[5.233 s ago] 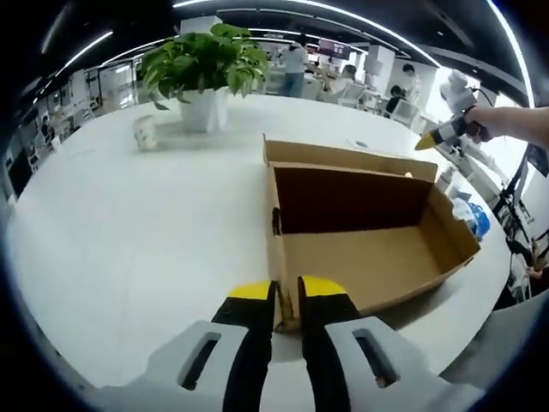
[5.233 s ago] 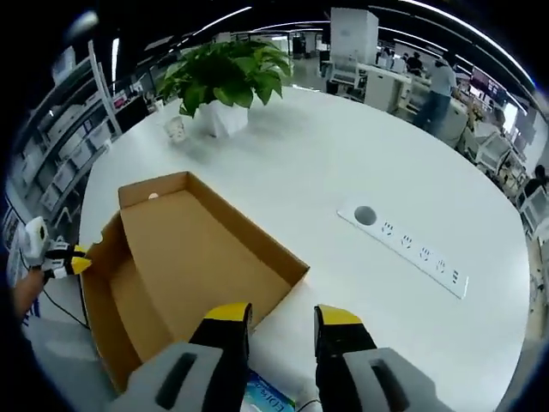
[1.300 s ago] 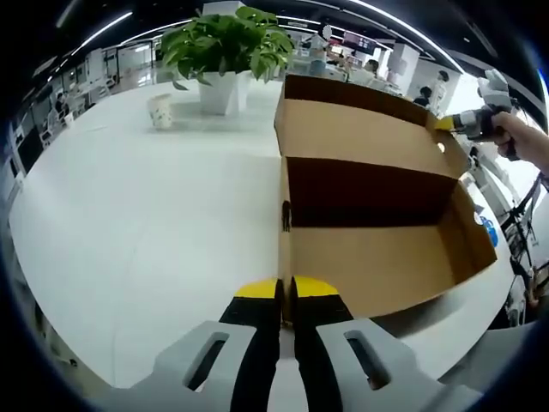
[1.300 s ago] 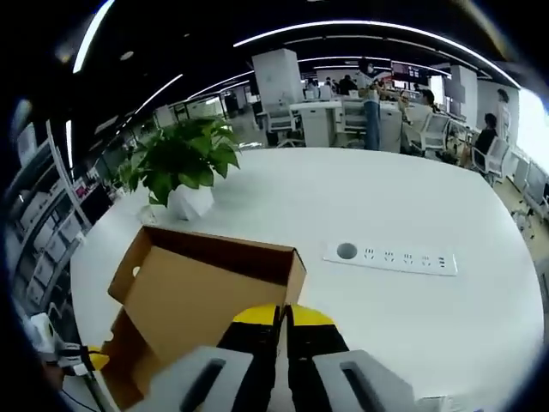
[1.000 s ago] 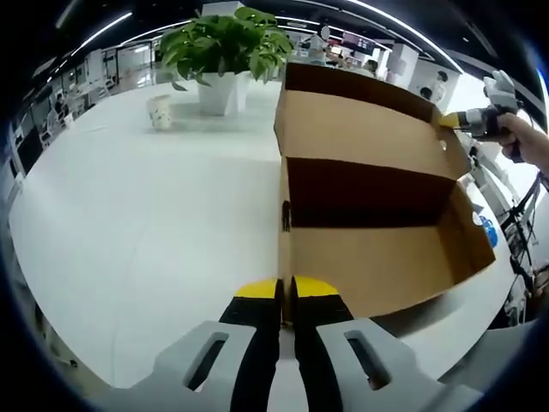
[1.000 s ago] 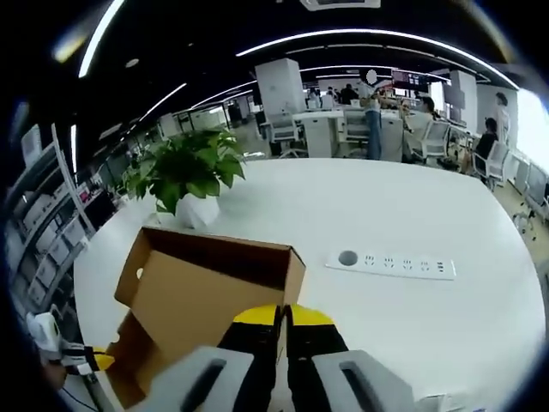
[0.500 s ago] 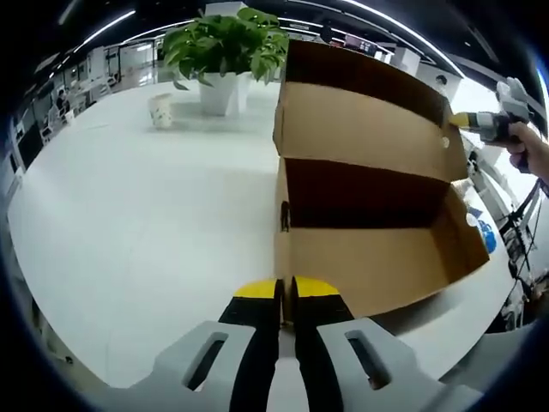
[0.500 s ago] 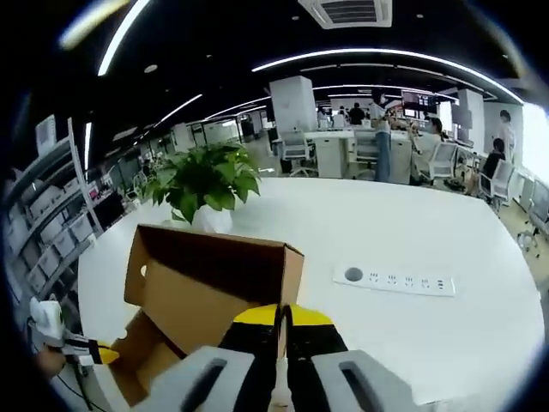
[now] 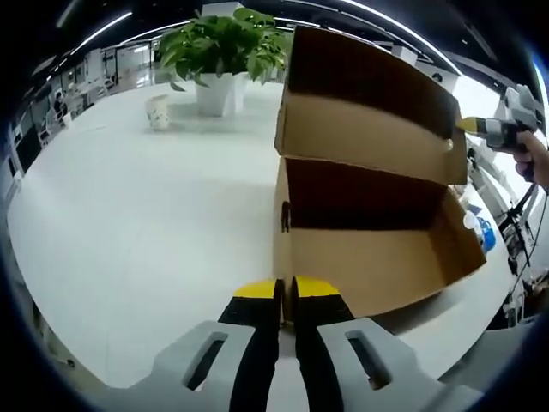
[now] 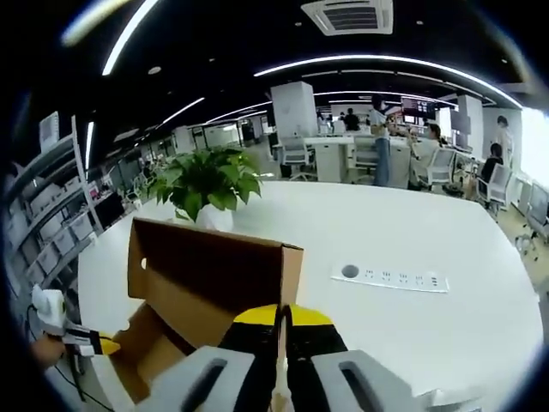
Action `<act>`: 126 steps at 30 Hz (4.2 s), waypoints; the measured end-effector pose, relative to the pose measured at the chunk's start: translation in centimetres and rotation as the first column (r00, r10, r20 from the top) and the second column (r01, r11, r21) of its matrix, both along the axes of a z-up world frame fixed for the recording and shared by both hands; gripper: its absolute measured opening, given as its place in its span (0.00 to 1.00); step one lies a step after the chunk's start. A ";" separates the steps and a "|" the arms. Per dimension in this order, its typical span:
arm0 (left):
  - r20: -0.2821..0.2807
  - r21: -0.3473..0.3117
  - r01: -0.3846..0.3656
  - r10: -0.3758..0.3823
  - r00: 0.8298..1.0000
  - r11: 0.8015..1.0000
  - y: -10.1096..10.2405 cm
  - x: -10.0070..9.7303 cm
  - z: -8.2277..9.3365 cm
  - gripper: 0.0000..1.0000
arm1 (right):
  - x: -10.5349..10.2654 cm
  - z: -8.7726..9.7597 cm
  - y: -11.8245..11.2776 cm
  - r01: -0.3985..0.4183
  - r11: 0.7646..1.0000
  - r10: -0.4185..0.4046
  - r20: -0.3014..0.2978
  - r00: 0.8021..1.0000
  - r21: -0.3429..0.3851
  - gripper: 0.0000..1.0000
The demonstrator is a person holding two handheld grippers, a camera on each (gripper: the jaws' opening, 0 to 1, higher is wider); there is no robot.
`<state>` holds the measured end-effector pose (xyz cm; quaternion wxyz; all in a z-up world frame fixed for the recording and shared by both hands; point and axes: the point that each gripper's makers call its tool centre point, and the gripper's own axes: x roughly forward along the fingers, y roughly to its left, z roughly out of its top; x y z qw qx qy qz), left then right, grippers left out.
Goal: Operate the shoe box by opening the lid, removing the specified soft item, and placing it in the target area until the item is outside and the box remains undamaged.
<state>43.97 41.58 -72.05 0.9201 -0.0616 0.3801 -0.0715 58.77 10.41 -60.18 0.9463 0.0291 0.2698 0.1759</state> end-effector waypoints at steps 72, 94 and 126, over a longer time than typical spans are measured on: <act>0.008 -0.005 0.022 -0.022 1.000 1.000 -0.2 -0.1 0.2 0.04 | -7.6 0.3 0.3 -0.025 0.999 0.029 0.124 0.992 -0.040 0.00; 0.015 -0.013 0.036 -0.035 0.999 0.999 -0.2 -0.1 0.2 0.05 | -9.4 -0.3 0.5 -0.006 0.999 0.010 0.116 0.993 -0.035 0.00; 0.133 0.032 0.103 -0.107 0.985 0.994 -0.5 1.1 4.0 0.09 | -11.7 -2.0 1.0 -0.013 0.999 0.017 0.085 0.996 -0.049 0.01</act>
